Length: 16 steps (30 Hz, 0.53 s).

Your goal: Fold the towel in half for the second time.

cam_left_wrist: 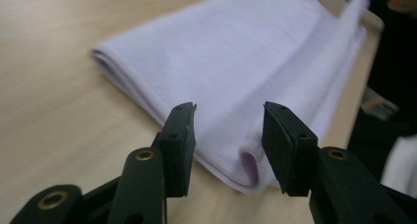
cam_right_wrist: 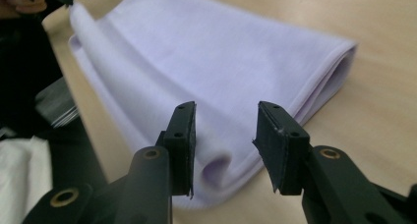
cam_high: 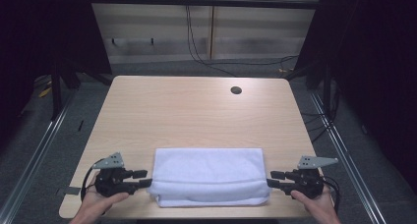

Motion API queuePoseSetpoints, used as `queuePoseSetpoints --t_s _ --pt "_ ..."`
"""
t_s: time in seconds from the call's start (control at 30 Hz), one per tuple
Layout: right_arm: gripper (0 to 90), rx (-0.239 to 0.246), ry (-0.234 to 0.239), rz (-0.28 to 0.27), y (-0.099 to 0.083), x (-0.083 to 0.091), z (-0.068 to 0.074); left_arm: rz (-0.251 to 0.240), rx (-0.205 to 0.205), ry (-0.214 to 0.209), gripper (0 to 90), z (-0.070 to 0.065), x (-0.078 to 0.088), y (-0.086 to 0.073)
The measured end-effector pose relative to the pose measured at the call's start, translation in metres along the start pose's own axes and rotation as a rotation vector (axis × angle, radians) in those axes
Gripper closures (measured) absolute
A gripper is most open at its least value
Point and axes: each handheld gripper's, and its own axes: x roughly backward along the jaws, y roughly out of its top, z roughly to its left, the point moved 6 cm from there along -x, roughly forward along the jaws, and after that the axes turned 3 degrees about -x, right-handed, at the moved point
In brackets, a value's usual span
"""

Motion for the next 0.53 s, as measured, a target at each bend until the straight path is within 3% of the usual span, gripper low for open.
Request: queuePoseSetpoints --t_s 0.07,0.17,0.23,0.27,0.3,0.33,0.37,0.4,0.43,0.53 --pt "56.2 0.005 -0.007 -0.034 0.008 0.0 -0.002 -0.05 0.03 0.03 55.2 0.008 0.006 0.006" --pt "51.0 -0.006 -0.068 -0.078 0.016 0.001 -0.01 -0.093 0.058 0.115 48.6 0.023 0.013 0.007" --pt "47.5 -0.027 -0.123 -0.105 0.02 0.002 -0.02 -0.096 0.084 0.174 42.7 0.033 0.013 0.003" --pt "46.7 -0.03 -0.139 -0.108 0.02 0.002 -0.025 -0.102 0.12 0.213 39.8 0.041 0.013 -0.001" --pt "46.1 -0.031 -0.193 -0.14 0.021 0.005 -0.032 -0.093 0.14 0.239 38.8 0.047 0.012 -0.007" --pt "45.7 -0.027 -0.222 -0.163 0.021 0.007 -0.038 -0.061 0.13 0.272 36.4 0.051 0.011 -0.011" --pt "44.4 -0.031 -0.257 -0.171 0.02 0.009 -0.044 -0.06 0.121 0.301 34.4 0.053 0.012 -0.013" --pt "43.1 -0.036 -0.282 -0.172 0.018 0.012 -0.049 -0.091 0.126 0.307 33.4 0.055 0.014 -0.013" --pt "42.8 -0.053 -0.274 -0.174 0.016 0.012 -0.051 -0.103 0.141 0.298 34.5 0.056 0.015 -0.013" --pt "37.5 -0.061 -0.289 -0.153 0.008 0.008 -0.051 -0.083 0.144 0.301 31.2 0.058 0.014 -0.018"
